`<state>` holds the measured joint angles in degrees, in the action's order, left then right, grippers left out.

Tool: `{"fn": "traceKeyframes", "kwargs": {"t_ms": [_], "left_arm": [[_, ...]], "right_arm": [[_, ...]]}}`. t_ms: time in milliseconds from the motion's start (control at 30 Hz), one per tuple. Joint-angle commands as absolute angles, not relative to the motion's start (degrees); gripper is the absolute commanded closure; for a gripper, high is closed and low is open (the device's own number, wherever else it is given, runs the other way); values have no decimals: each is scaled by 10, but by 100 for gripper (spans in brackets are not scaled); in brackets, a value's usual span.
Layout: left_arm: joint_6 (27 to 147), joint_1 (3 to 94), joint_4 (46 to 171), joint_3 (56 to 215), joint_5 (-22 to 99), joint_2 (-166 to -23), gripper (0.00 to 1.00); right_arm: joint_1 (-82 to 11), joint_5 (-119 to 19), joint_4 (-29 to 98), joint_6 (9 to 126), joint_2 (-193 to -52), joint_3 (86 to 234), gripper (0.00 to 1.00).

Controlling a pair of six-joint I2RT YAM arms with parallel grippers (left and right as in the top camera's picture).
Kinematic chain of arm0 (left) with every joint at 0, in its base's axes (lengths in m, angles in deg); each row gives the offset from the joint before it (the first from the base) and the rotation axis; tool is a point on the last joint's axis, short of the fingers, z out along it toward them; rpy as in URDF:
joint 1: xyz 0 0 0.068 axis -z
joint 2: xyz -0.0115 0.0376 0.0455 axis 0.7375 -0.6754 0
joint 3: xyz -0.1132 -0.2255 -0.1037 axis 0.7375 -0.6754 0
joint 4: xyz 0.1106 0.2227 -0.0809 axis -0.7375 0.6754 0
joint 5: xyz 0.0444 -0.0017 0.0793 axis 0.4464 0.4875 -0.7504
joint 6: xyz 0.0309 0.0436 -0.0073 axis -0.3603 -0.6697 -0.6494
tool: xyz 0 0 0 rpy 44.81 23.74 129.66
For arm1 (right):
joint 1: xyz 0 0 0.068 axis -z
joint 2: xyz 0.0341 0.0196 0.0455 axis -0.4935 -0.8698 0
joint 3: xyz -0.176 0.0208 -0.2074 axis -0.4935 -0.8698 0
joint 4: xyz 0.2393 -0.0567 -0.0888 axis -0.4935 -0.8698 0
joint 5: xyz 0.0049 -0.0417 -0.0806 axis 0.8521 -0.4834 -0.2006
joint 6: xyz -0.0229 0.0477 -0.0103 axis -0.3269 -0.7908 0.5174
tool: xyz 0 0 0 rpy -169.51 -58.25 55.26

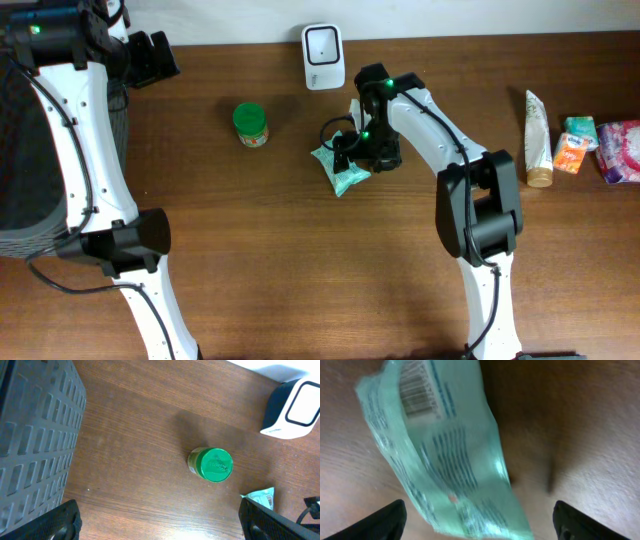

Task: Scan the item barcode
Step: 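Hold the wipes pack barcode up to the scanner with the right gripper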

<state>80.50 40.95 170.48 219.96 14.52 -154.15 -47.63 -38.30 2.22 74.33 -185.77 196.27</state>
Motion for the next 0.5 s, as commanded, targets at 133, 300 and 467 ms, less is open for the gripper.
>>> {"fn": "traceKeyframes", "kwargs": {"t_ms": [133,300,467], "left_arm": [[806,408,1705,2206,139,-1522,1],[806,407,1705,2206,139,-1522,1],[806,408,1705,2206,139,-1522,1]], "right_arm": [[-473,-345,70,764,-1848,1915,96],[-472,-348,74,785,-1836,1974,96],[-499,-387,59,863,-1828,2111,96]]}}
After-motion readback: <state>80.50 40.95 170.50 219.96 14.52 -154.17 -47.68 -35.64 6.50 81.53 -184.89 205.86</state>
